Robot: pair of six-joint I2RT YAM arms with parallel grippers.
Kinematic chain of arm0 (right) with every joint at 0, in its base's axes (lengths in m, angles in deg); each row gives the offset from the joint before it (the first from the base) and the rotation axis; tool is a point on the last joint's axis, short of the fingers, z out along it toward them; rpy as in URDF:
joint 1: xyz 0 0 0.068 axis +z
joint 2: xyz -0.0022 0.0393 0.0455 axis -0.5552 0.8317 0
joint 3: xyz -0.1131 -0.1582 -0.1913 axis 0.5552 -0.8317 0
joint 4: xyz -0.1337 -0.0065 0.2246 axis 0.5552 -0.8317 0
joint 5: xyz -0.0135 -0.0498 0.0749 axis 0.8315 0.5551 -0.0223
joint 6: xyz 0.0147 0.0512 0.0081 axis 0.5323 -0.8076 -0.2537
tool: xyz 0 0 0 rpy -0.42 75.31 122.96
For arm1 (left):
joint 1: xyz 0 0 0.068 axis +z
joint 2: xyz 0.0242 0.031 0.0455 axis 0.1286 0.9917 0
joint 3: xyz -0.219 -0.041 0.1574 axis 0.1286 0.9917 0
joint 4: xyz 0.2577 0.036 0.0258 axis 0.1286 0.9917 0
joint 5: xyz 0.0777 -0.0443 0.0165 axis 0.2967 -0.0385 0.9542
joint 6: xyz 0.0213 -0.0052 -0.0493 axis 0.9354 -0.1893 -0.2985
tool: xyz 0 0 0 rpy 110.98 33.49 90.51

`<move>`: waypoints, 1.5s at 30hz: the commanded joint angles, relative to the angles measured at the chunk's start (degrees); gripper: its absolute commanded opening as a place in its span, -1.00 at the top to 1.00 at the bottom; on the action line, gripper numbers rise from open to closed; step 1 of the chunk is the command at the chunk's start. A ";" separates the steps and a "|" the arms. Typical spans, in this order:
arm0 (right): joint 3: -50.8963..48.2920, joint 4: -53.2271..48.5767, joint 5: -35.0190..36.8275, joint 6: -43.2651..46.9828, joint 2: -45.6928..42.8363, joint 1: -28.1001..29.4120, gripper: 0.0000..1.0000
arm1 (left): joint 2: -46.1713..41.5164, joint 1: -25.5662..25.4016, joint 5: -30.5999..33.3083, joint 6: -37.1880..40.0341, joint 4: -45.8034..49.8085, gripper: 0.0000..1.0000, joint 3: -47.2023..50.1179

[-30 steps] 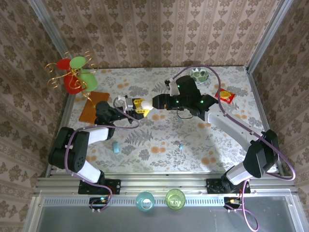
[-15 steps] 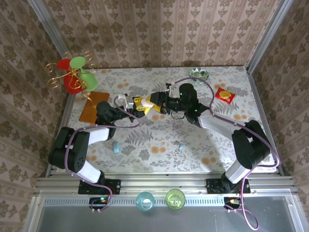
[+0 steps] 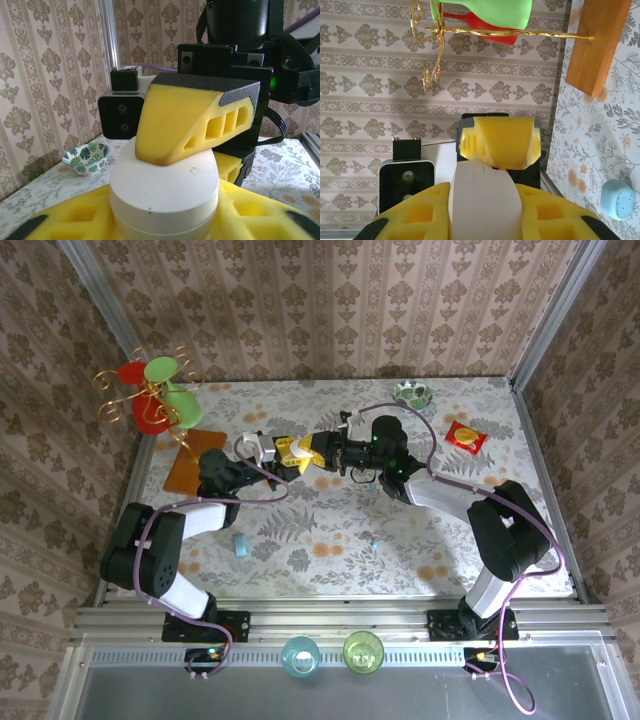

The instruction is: Insert the wireless bluetooth earbuds into the charging case

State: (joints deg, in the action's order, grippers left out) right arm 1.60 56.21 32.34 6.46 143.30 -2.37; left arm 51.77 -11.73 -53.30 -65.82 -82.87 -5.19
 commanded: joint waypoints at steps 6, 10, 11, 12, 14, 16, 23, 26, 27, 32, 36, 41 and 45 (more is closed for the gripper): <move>-2.98 -15.77 7.34 13.60 -4.19 -6.30 0.70 | -2.12 1.53 2.59 2.54 -0.78 -0.77 1.70; -4.15 -29.17 17.56 25.62 -5.58 -10.48 0.70 | -2.36 2.04 4.32 4.51 -0.69 -0.97 4.10; -4.34 -31.20 19.77 28.23 -5.39 -11.31 0.70 | -2.27 2.01 4.58 4.92 -0.61 -1.00 4.59; -4.36 -33.26 21.79 30.43 -5.11 -12.03 0.70 | -2.25 1.96 4.56 5.28 -0.67 -1.00 5.04; -4.21 -35.30 24.21 33.70 -3.92 -13.36 0.70 | -2.20 1.87 4.68 5.60 -0.67 -1.00 5.76; -3.43 -37.10 26.53 36.64 -2.04 -14.60 0.70 | -2.28 1.89 4.68 6.10 -0.67 -1.00 6.35; 0.62 -36.95 25.45 38.79 7.60 -17.55 0.68 | -2.52 1.80 4.33 6.70 -0.66 -1.00 6.69; 2.20 -36.68 25.36 39.00 10.89 -17.64 0.67 | -3.03 1.80 4.43 6.79 -0.62 -1.00 6.91; 2.46 -36.89 26.09 39.34 11.69 -17.69 0.67 | -3.23 1.80 4.41 6.84 -0.70 -1.00 6.99; 2.66 -37.77 27.18 39.96 14.18 -18.76 0.60 | -3.90 1.88 4.52 7.11 -0.62 -1.00 7.37; 0.89 -38.29 28.55 40.44 12.92 -19.65 0.37 | -4.26 2.07 4.57 7.06 -0.67 -1.00 7.46; -0.89 -39.84 29.81 41.23 10.06 -21.10 0.23 | -4.04 2.11 4.50 6.86 -0.66 -1.00 7.19; -1.09 -42.18 31.52 42.78 8.81 -21.46 0.14 | -3.90 2.07 4.39 6.59 -0.66 -1.00 6.84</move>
State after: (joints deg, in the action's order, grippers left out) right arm 1.40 17.54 60.58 47.01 154.39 -23.53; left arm 48.76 -10.02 -48.73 -60.10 -82.26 1.77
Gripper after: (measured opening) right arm 0.426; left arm 0.999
